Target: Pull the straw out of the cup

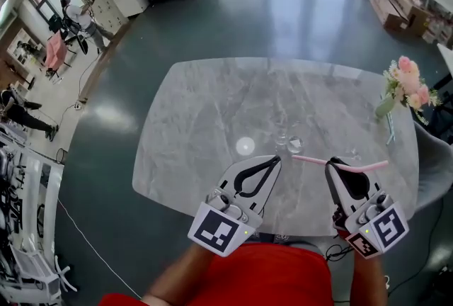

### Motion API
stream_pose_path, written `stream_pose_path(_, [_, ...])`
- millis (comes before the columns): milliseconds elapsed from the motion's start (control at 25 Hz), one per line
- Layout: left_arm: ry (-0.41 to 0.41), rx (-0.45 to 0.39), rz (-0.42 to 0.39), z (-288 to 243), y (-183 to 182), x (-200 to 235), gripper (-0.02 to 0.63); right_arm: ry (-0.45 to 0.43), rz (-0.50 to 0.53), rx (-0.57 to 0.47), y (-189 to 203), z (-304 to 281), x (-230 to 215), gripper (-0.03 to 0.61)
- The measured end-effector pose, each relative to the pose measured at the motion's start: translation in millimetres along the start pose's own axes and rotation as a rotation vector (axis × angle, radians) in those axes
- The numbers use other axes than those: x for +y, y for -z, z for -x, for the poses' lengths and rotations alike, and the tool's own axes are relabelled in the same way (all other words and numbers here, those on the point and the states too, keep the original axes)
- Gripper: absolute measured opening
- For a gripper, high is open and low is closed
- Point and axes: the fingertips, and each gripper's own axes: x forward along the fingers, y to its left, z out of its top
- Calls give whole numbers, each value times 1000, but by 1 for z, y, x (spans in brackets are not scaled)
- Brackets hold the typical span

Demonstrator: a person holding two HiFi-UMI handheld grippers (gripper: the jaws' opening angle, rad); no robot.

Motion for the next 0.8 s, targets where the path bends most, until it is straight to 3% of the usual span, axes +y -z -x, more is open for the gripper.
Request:
stream_pose_path(320, [46, 2, 12, 2, -1, -13, 12, -9, -4, -7, 0, 3, 9, 34])
stream_pose_path(800, [54, -3, 12, -1, 0, -16, 12, -14, 9, 29, 8, 3, 12, 34])
